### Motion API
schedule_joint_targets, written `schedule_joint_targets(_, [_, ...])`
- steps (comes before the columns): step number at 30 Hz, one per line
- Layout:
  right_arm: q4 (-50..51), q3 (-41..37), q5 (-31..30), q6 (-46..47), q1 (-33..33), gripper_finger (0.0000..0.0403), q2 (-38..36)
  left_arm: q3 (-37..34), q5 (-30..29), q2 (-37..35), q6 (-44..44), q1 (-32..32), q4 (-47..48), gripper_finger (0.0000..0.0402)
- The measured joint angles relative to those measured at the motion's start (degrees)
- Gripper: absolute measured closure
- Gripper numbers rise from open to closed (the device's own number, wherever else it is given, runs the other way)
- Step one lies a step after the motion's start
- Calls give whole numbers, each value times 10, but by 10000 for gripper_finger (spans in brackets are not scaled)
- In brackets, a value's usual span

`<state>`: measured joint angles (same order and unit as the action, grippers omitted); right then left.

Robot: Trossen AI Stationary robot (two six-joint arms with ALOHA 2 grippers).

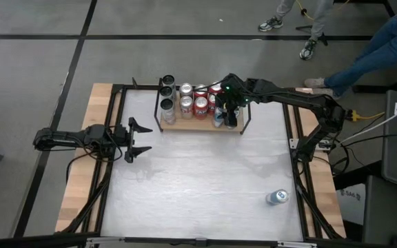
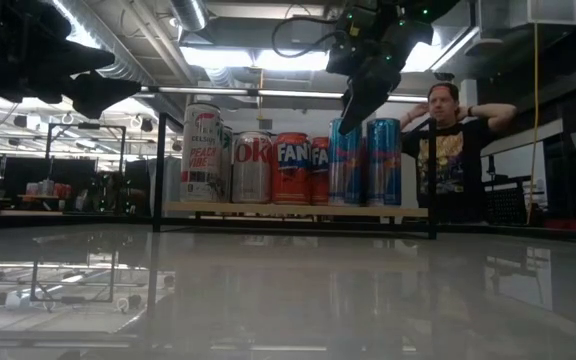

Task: Place canned beverage on shelf
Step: Put the white and blue soda can on the shelf aligned with other pink soda can

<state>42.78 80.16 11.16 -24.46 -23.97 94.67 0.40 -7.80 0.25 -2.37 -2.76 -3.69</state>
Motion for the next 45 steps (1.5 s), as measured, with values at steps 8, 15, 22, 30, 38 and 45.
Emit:
schedule_joint_targets(8, [0, 0, 0, 0, 0, 175, 0, 0, 0, 0, 0, 0, 4, 56])
schedule_joint_targets(15, [0, 0, 0, 2, 0, 175, 0, 0, 0, 0, 0, 0, 3, 56])
schedule_joint_targets(22, [0, 0, -1, 1, 0, 174, 1, 0, 0, 0, 0, 0, 3, 56])
schedule_joint_targets(30, [9, -2, 2, 1, -1, 116, 2, 0, 0, 0, 0, 0, 3, 56])
schedule_joint_targets(38, [4, -2, -1, 1, 0, 94, 3, 0, 5, 2, 10, 0, 18, 56])
schedule_joint_targets(45, [3, -1, -2, 1, 0, 98, 1, 0, 11, 2, 11, 0, 19, 56])
